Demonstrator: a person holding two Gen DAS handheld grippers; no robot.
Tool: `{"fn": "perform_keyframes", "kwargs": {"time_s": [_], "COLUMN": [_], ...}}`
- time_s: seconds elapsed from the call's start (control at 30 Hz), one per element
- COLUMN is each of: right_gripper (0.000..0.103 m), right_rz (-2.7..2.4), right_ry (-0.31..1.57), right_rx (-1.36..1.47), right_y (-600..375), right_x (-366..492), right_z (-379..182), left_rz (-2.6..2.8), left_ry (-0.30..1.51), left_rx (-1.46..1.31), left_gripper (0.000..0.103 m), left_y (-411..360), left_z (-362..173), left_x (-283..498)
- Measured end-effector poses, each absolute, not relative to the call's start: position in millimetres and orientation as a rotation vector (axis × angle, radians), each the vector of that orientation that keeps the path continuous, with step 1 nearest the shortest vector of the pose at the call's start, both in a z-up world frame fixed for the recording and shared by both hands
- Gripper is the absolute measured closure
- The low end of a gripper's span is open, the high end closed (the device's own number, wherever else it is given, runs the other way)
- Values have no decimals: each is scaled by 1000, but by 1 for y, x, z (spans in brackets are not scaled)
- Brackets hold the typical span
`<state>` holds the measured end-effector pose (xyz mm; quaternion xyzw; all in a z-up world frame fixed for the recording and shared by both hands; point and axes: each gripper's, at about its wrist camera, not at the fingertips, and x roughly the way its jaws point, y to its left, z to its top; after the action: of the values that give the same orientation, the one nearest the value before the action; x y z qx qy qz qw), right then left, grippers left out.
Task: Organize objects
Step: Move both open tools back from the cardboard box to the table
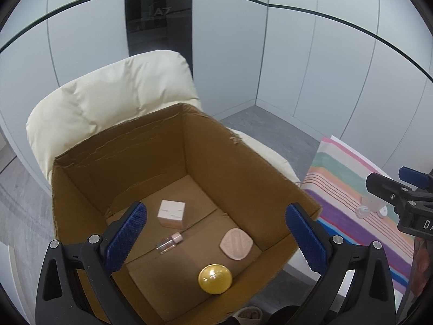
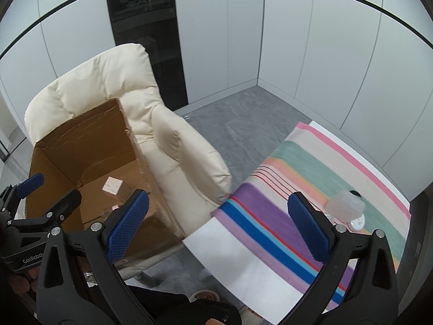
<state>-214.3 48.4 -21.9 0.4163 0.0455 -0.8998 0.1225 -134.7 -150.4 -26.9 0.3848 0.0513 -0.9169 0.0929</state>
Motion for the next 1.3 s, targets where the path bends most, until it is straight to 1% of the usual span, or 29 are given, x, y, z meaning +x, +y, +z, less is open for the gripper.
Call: {"fn": "perform_keyframes", "kwargs": {"time_s": [0.53, 1.3], "right_gripper": [0, 0], "right_rz": [-2698, -2777], "right_ry": [66, 9], "right_rx": [1242, 1268], "right_y": [101, 151], "right_x": [-208, -199], "right_z": [-21, -21], "left_rz": [-2794, -2876], "left_ry": [100, 50], "left_rx": [1167, 1198], "left_gripper": [0, 0], "left_y": [-103, -54], "left_z": [-27, -27], "left_x": [-149, -161]}}
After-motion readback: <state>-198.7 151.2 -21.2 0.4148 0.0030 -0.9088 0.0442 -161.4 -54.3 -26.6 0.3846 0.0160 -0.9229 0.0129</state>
